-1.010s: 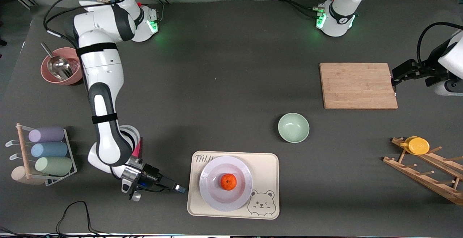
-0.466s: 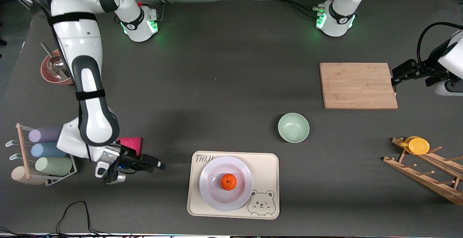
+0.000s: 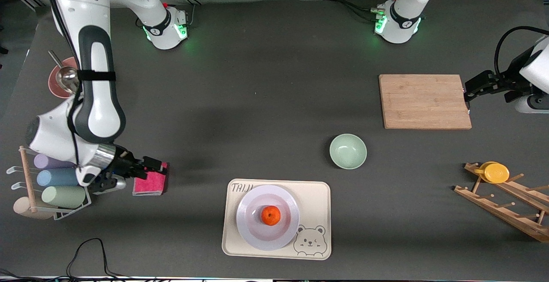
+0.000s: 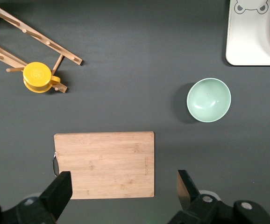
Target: Place orange and plate with both arms
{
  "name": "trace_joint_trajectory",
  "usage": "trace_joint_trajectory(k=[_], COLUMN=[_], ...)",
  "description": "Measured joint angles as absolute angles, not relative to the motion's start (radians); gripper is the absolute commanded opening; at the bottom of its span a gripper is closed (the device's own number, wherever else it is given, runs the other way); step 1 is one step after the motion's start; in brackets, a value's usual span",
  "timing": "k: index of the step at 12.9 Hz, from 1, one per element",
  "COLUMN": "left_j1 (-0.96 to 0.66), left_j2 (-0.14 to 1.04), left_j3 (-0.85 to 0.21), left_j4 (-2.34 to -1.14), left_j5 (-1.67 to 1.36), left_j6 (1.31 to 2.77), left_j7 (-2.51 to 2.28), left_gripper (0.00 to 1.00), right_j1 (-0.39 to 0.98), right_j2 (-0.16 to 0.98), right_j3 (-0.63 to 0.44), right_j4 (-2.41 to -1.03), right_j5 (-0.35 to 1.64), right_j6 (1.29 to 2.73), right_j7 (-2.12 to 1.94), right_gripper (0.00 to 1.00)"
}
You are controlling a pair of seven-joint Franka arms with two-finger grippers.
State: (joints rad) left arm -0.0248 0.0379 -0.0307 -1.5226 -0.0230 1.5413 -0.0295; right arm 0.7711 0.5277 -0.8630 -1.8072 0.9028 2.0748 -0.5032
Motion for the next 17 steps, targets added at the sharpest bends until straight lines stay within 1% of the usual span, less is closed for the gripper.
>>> trace_joint_trajectory(k=[2,5,6,8,10,12,17], left_j1=[-0.025,-0.025,-0.025,-0.025,-0.025,-0.025,-0.025], left_j2=[0.038,0.038,0.038,0.038,0.038,0.038,0.038], left_j3=[-0.031,-0.031,-0.03,-0.03,-0.03,-0.03,-0.03], left_j4=[-1.523,-1.523,-1.523,-1.523,-1.523,-1.523,-1.523], left_j5=[-0.023,-0.023,-0.023,-0.023,-0.023,-0.023,-0.023], left_j6=[1.541,1.541,1.541,1.541,1.541,1.541,1.541], left_j7=[-0.029,-0.029,-0.029,-0.029,-0.029,-0.029,-0.03], left_gripper=[1.0,1.0,1.0,1.0,1.0,1.0,1.0], right_j1=[0.906,1.027,1.045,1.035,0.985,0.949,0.943], right_j2=[0.516,0.489,0.472,0.438,0.43,0.431,0.443], right_j3=[-1.032,-1.158,-1.176,-1.193,-1.195,-1.194,-1.187], right_j4=[-1.817,-1.815,-1.805,-1.74,-1.631,-1.561,-1.542], right_j5=[0.805,0.632,0.567,0.462,0.425,0.419,0.419], right_j6=[1.992,1.942,1.938,1.867,1.771,1.727,1.721], right_j7=[-0.391,-0.262,-0.251,-0.247,-0.256,-0.282,-0.29], right_gripper=[1.0,1.0,1.0,1.0,1.0,1.0,1.0])
